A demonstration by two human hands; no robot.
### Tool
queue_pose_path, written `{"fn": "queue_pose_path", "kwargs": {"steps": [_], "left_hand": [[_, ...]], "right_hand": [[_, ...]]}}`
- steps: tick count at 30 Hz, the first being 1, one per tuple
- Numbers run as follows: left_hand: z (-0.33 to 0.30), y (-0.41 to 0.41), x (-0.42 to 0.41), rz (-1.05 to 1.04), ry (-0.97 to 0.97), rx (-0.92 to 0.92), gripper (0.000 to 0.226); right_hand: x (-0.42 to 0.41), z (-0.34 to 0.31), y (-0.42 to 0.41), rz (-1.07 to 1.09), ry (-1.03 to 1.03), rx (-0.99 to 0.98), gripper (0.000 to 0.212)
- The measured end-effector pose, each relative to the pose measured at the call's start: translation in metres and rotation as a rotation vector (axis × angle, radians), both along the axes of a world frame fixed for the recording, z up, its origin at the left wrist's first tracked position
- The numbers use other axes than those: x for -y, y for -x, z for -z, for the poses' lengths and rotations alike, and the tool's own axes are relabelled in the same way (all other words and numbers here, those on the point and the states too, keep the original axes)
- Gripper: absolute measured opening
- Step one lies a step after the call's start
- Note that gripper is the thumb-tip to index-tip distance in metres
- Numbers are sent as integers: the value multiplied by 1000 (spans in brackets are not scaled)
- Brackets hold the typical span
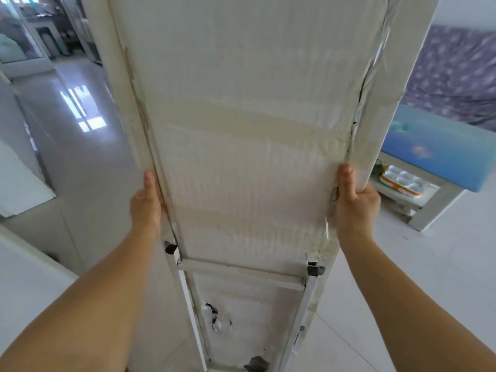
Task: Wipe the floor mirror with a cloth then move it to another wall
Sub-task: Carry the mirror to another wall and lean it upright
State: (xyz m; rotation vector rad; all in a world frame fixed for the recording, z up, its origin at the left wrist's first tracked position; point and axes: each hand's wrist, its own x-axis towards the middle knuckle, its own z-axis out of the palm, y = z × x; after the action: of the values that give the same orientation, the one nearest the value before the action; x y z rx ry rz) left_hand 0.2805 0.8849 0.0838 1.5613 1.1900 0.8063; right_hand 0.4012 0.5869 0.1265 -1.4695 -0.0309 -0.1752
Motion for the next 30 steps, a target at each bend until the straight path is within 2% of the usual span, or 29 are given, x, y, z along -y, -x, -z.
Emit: {"fn": "queue_pose_path", "kwargs": {"steps": [6, 15, 25, 30], "left_hand": [[-3, -27, 14, -40, -79, 1, 60], [-15, -66, 59, 55, -122, 26, 62], [-42, -164, 192, 215, -196, 29, 64], [-48, -225, 281, 289, -168, 53, 66]], "right_hand": [[13, -1, -1, 92, -10, -7, 46], [67, -2, -18, 201, 5, -18, 52], [203, -18, -87, 320, -4, -56, 39], [295, -27, -129, 389, -15, -40, 55]]}}
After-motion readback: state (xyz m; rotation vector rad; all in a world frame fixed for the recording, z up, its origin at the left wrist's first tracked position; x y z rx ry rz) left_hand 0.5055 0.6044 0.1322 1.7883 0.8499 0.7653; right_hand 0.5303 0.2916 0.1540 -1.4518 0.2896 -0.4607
